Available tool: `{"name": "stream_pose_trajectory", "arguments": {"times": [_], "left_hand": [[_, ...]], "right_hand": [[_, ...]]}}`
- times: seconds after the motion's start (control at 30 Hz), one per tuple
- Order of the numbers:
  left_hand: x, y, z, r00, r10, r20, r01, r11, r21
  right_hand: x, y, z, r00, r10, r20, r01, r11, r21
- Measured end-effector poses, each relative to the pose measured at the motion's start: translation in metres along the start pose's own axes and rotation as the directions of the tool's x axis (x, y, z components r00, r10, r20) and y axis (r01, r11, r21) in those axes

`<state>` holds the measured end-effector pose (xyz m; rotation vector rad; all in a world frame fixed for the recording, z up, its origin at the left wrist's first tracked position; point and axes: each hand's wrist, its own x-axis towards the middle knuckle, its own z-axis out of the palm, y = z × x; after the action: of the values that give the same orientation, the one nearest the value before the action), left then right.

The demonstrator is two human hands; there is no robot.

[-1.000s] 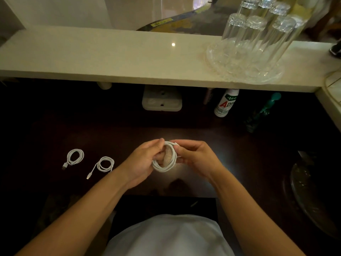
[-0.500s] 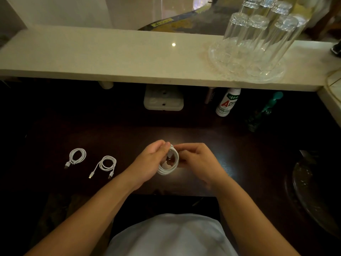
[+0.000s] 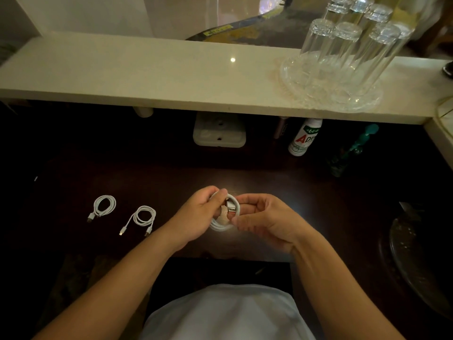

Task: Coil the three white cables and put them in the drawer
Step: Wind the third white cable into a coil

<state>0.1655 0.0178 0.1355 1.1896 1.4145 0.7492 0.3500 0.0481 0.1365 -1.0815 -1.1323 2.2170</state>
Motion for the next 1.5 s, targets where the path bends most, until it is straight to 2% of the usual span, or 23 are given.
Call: {"name": "stream_pose_trajectory", "arguments": {"times": [0.2,0.37,0.43,0.57,0.67,0.73,0.8,0.9,0.97,1.03,1.1,1.13,1.2,1.27,1.37,1.43,1.5], "left_hand": [[0.0,0.002,0.01,0.978,0.152,-0.141,-0.143,0.987,0.071],[0.001,0.004,0.01,0.95,0.239,-0.202,-0.206,0.963,0.173],[0.002,0.005,0.011,0.954,0.201,-0.222,-0.158,0.968,0.197],[0.002,0.003,0.016,0.95,0.174,-0.259,-0.12,0.97,0.212],[0.0,0.007,0.019,0.962,0.091,-0.256,-0.037,0.977,0.209],[-0.001,0.008,0.018,0.968,0.016,-0.251,0.039,0.976,0.215],[-0.001,0.007,0.019,0.973,-0.087,-0.212,0.12,0.982,0.145],[-0.002,0.004,0.022,0.973,-0.201,-0.115,0.202,0.979,-0.003],[-0.002,0.005,0.022,0.973,-0.215,-0.088,0.208,0.975,-0.077],[-0.001,0.008,0.02,0.974,-0.204,-0.099,0.193,0.975,-0.11],[-0.001,0.01,0.017,0.979,-0.153,-0.135,0.15,0.988,-0.034],[-0.001,0.01,0.017,0.984,-0.114,-0.139,0.119,0.993,0.023],[-0.003,0.011,0.017,0.992,-0.04,-0.117,0.052,0.993,0.102],[-0.004,0.011,0.016,0.991,0.039,-0.126,-0.014,0.981,0.193],[-0.004,0.008,0.01,0.982,0.128,-0.141,-0.079,0.947,0.31],[-0.004,0.006,0.006,0.985,0.136,-0.11,-0.097,0.948,0.304],[-0.005,0.006,0.004,0.99,0.115,-0.079,-0.094,0.969,0.227]], "right_hand": [[0.002,-0.002,0.007,0.972,-0.195,-0.131,0.147,0.939,-0.311],[-0.001,-0.002,0.008,0.925,-0.352,-0.145,0.197,0.768,-0.609],[-0.002,-0.001,0.01,0.918,-0.38,-0.114,0.214,0.717,-0.663],[0.0,0.003,0.011,0.907,-0.406,-0.113,0.22,0.684,-0.695],[0.001,0.008,0.009,0.863,-0.484,-0.146,0.239,0.644,-0.727],[0.001,0.011,0.006,0.834,-0.534,-0.141,0.302,0.654,-0.693],[0.002,0.014,0.004,0.815,-0.572,-0.093,0.368,0.633,-0.681],[0.004,0.019,0.007,0.768,-0.639,-0.044,0.416,0.549,-0.725],[0.004,0.022,0.008,0.72,-0.685,-0.107,0.449,0.579,-0.681],[0.002,0.021,0.009,0.714,-0.655,-0.246,0.444,0.696,-0.565],[0.0,0.017,0.01,0.762,-0.507,-0.404,0.434,0.862,-0.263],[-0.002,0.016,0.01,0.797,-0.41,-0.442,0.423,0.903,-0.075],[-0.004,0.013,0.011,0.857,-0.271,-0.438,0.379,0.908,0.181],[-0.005,0.011,0.012,0.907,-0.185,-0.378,0.316,0.893,0.321],[-0.005,0.008,0.008,0.952,-0.148,-0.269,0.247,0.889,0.386],[-0.004,0.008,0.003,0.967,-0.132,-0.217,0.198,0.926,0.321],[-0.004,0.008,-0.001,0.98,-0.108,-0.168,0.143,0.966,0.213]]}}
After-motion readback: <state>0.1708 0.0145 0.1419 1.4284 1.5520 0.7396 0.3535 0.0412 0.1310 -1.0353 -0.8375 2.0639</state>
